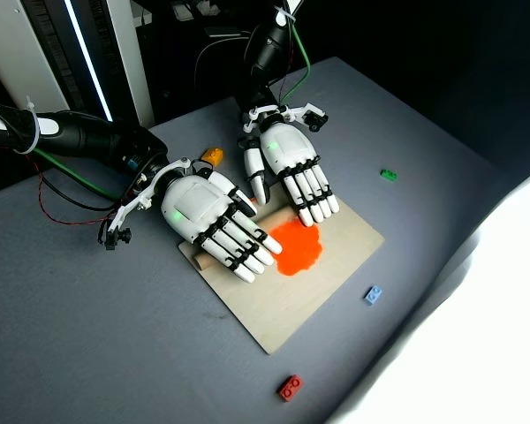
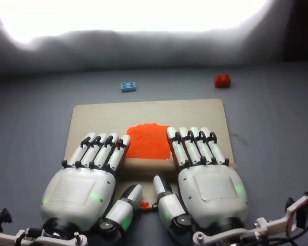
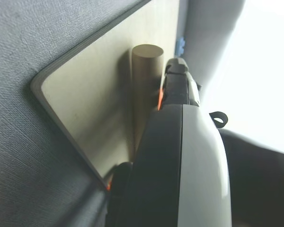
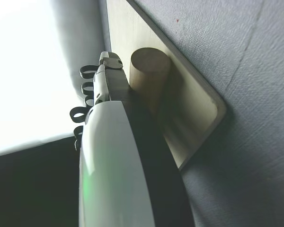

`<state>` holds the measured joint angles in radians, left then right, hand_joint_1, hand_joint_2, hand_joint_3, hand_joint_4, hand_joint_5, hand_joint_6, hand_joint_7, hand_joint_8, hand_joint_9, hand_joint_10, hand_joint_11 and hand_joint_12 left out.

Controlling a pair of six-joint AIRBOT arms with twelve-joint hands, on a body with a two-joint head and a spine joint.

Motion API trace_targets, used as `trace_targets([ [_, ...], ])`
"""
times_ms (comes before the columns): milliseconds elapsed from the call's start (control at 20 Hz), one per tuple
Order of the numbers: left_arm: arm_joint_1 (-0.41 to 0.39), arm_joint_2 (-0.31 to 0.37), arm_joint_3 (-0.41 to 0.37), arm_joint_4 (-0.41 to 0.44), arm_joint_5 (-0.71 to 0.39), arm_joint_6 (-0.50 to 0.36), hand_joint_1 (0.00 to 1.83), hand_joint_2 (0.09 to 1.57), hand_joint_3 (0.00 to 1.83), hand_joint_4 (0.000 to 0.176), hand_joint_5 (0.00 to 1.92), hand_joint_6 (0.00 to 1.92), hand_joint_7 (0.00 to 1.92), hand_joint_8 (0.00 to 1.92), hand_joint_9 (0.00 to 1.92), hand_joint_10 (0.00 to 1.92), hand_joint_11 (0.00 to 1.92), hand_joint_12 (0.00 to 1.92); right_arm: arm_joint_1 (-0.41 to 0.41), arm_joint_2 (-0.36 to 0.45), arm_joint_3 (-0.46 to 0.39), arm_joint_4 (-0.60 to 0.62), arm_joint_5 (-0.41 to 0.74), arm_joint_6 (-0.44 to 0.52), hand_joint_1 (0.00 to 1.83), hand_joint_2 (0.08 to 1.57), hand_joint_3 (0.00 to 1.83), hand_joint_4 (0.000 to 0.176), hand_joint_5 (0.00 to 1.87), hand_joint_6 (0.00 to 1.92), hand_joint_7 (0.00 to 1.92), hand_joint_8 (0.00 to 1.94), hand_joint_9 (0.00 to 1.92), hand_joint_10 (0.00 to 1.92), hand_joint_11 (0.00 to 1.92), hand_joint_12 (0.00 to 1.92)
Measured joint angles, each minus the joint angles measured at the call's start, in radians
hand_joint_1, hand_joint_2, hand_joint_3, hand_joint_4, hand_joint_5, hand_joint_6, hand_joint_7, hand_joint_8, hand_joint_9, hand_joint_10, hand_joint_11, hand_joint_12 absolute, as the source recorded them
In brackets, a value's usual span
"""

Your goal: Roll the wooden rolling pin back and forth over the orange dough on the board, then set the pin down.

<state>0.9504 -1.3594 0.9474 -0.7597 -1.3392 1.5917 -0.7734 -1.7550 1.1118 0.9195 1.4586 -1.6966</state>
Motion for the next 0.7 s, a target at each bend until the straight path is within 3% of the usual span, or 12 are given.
trace_targets([
  [250, -0.007, 0.005, 0.019, -0.008, 0.009, -0.045, 0.00, 1.57, 0.03, 0.000, 0.01, 0.00, 0.02, 0.01, 0.00, 0.00, 0.00, 0.00, 0.008, -0.001, 0.013, 0.007, -0.020, 0.024, 0.00, 1.57, 0.05, 0.000, 0.03, 0.01, 0.03, 0.01, 0.01, 0.00, 0.00, 0.00],
  [700, -0.020, 0.004, 0.031, -0.006, 0.034, -0.054, 0.00, 1.57, 0.03, 0.000, 0.01, 0.00, 0.02, 0.00, 0.00, 0.00, 0.00, 0.00, 0.010, -0.001, 0.014, 0.008, -0.027, 0.026, 0.00, 1.56, 0.03, 0.000, 0.02, 0.01, 0.03, 0.00, 0.00, 0.00, 0.00, 0.00],
])
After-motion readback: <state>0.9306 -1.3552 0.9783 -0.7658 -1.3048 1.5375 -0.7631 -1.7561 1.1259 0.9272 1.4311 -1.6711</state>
